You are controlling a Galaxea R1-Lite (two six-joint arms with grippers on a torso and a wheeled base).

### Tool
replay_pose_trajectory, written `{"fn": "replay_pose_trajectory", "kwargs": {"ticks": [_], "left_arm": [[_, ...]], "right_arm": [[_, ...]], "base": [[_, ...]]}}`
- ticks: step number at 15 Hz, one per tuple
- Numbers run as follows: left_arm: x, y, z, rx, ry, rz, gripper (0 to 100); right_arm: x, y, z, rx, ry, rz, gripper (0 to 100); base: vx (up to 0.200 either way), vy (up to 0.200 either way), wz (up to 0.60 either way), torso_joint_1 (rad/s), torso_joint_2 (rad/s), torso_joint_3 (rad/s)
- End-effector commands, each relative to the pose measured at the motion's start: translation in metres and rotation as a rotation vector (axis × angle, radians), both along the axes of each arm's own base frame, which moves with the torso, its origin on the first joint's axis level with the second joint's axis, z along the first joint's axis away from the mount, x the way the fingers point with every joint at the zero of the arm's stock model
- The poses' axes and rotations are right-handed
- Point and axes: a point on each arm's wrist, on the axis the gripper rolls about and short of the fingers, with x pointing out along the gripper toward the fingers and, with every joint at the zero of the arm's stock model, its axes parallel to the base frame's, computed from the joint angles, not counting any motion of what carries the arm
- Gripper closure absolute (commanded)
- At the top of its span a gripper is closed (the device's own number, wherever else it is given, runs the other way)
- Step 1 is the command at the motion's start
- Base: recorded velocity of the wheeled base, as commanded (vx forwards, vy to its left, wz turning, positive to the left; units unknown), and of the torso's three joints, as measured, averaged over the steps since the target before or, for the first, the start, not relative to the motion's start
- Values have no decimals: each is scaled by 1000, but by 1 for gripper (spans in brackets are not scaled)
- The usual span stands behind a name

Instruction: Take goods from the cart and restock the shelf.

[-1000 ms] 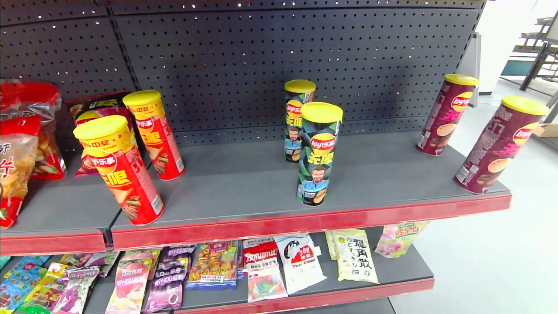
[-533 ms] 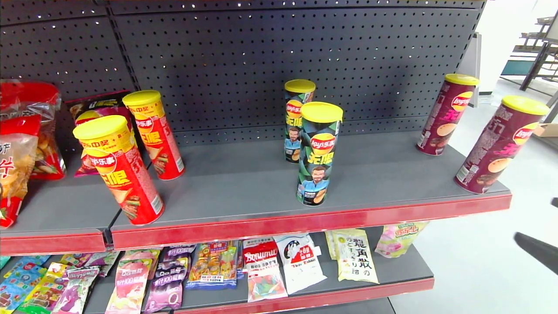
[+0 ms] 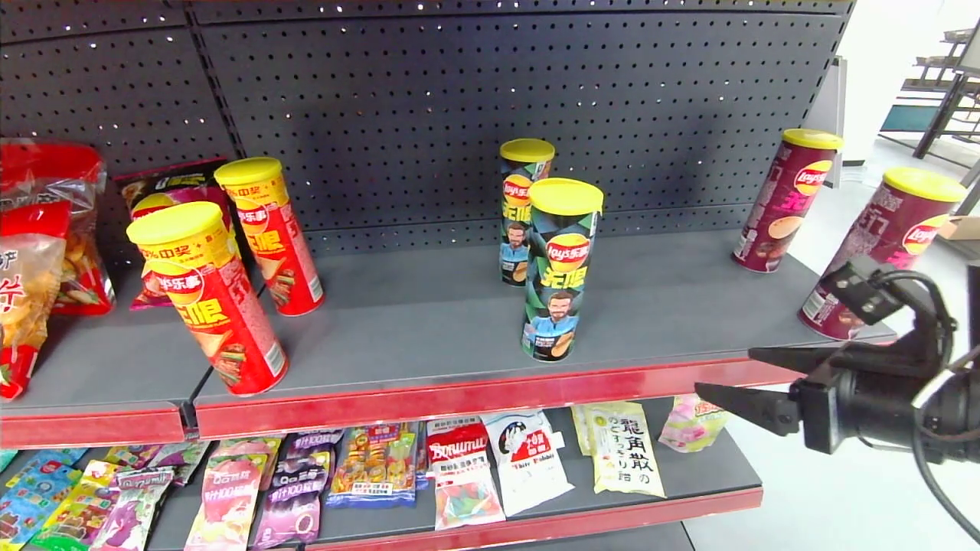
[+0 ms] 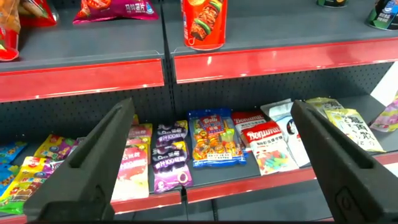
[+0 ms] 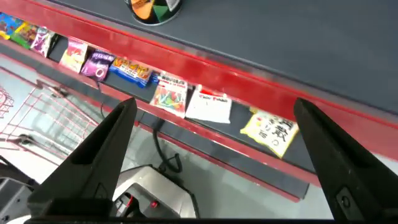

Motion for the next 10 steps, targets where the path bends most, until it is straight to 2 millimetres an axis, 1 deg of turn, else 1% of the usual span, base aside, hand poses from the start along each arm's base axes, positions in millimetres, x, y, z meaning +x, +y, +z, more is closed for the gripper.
{"fn": "replay_pose_trajectory", "kwargs": {"ticks": [1, 2, 3, 4, 5, 6, 8, 10], "left_arm": [[0, 0, 0, 0, 0, 0, 0], [0, 0, 0, 0, 2, 0, 0], [0, 0, 0, 0, 0, 2, 0], [0, 0, 0, 0, 0, 2, 0], [0, 0, 0, 0, 2, 0, 0], [0, 0, 0, 0, 0, 0, 0], [0, 0, 0, 0, 2, 0, 0], [0, 0, 0, 0, 2, 0, 0]], "right_arm": [[31, 19, -24, -30, 55, 18, 0], [39, 23, -29, -40, 48, 1, 0], [44, 30, -31, -42, 51, 8, 0], [47, 32, -31, -38, 55, 3, 0], [58, 36, -30, -21, 58, -30, 0], [65, 39, -27, 1, 61, -51, 0], [75, 49, -22, 34, 60, -69, 0], [81, 50, -25, 11, 53, -105, 0]], "base": [[0, 0, 0, 0, 0, 0], [0, 0, 0, 0, 0, 0], [0, 0, 0, 0, 0, 0], [0, 0, 0, 0, 0, 0], [0, 0, 0, 0, 0, 0], [0, 0, 0, 0, 0, 0], [0, 0, 0, 0, 0, 0], [0, 0, 0, 0, 0, 0]]}}
